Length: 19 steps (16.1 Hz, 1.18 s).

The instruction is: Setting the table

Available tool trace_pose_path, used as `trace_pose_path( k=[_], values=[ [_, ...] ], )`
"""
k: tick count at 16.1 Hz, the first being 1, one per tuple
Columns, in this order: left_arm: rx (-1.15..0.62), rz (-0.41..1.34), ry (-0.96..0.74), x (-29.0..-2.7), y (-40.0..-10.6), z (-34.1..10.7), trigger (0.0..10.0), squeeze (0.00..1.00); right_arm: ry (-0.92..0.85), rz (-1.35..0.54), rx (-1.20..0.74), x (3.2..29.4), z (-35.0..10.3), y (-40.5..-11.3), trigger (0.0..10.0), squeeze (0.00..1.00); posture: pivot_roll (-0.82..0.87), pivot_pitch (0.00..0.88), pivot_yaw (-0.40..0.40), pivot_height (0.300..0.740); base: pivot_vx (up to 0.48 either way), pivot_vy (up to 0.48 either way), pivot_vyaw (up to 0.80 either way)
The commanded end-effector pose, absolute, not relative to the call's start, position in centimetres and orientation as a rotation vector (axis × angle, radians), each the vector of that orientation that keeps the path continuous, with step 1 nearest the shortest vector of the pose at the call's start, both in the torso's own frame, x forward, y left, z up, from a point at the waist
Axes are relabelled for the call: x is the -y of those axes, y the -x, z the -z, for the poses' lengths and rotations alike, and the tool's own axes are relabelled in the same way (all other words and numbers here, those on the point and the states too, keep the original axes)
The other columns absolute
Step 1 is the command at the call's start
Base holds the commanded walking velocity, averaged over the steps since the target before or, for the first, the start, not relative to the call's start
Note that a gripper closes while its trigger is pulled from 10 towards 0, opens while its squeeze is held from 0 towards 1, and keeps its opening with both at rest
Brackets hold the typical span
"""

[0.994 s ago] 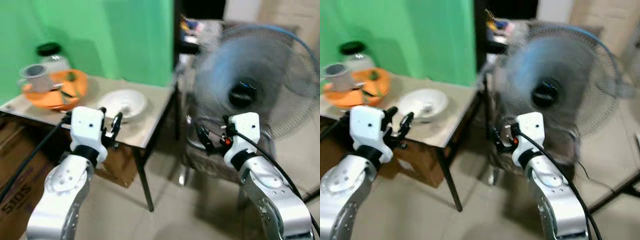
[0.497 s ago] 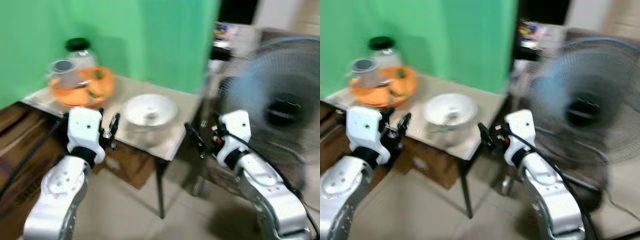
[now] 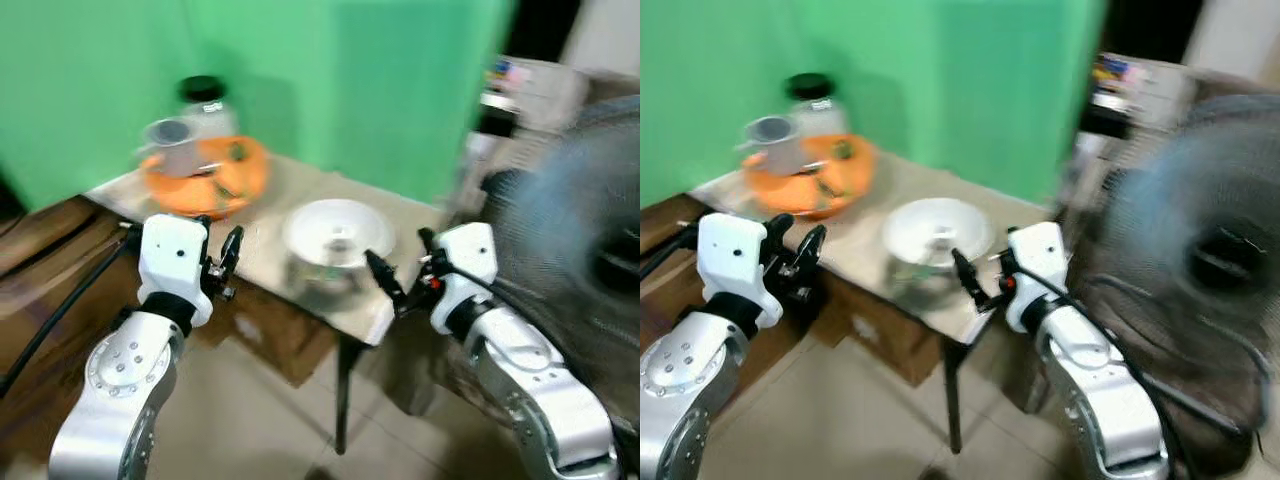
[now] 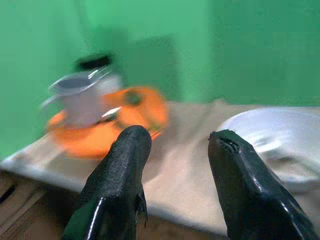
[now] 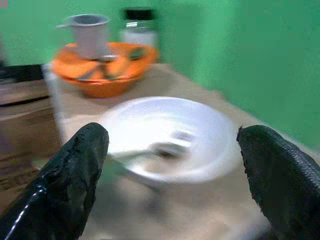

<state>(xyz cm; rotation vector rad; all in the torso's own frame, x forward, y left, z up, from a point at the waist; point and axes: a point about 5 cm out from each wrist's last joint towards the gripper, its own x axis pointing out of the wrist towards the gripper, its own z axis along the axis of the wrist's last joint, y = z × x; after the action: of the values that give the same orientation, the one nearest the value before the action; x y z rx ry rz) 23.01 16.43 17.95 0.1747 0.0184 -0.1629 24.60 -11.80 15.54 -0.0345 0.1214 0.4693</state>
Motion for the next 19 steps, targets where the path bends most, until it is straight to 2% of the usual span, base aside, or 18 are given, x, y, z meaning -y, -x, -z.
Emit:
trace_pose_path(
  k=[1, 2, 8, 12, 16, 19],
  values=[
    [-0.023, 0.162, -0.18, -16.6, -23.0, -18.0, 10.0, 0.0, 0.032, -0.487, -0.104, 11.7, -16.1, -24.6, 10.0, 0.0, 0.03, 0.0, 0.033, 0.74, 0.274, 0.0, 0.8],
    [-0.023, 0.165, -0.181, -16.6, -23.0, -18.0, 10.0, 0.0, 0.028, -0.491, -0.1, 11.8, -16.2, -24.6, 10.0, 0.0, 0.03, 0.0, 0.034, 0.74, 0.274, 0.0, 0.8],
    [-0.033, 0.18, -0.18, -16.5, -22.9, -17.9, 10.0, 0.0, -0.015, -0.468, -0.1, 11.9, -16.8, -25.2, 10.0, 0.0, 0.03, 0.0, 0.033, 0.74, 0.271, 0.0, 0.0],
    [-0.036, 0.224, -0.191, -16.3, -22.9, -17.9, 10.0, 0.0, 0.023, -0.379, -0.118, 12.2, -17.1, -26.0, 10.0, 0.0, 0.03, 0.0, 0.034, 0.74, 0.269, 0.0, 0.0],
    [-0.07, 0.402, -0.213, -16.0, -22.3, -17.6, 10.0, 0.0, 0.011, -0.354, -0.269, 12.7, -17.7, -26.8, 10.0, 0.0, 0.02, 0.0, 0.033, 0.74, 0.0, 0.0, 0.0],
    [-0.113, 0.6, -0.226, -15.7, -21.5, -17.2, 10.0, 0.0, 0.069, -0.348, -0.438, 13.1, -17.8, -27.3, 10.0, 0.0, 0.0, 0.0, 0.022, 0.74, 0.0, 0.0, 0.0]
  ],
)
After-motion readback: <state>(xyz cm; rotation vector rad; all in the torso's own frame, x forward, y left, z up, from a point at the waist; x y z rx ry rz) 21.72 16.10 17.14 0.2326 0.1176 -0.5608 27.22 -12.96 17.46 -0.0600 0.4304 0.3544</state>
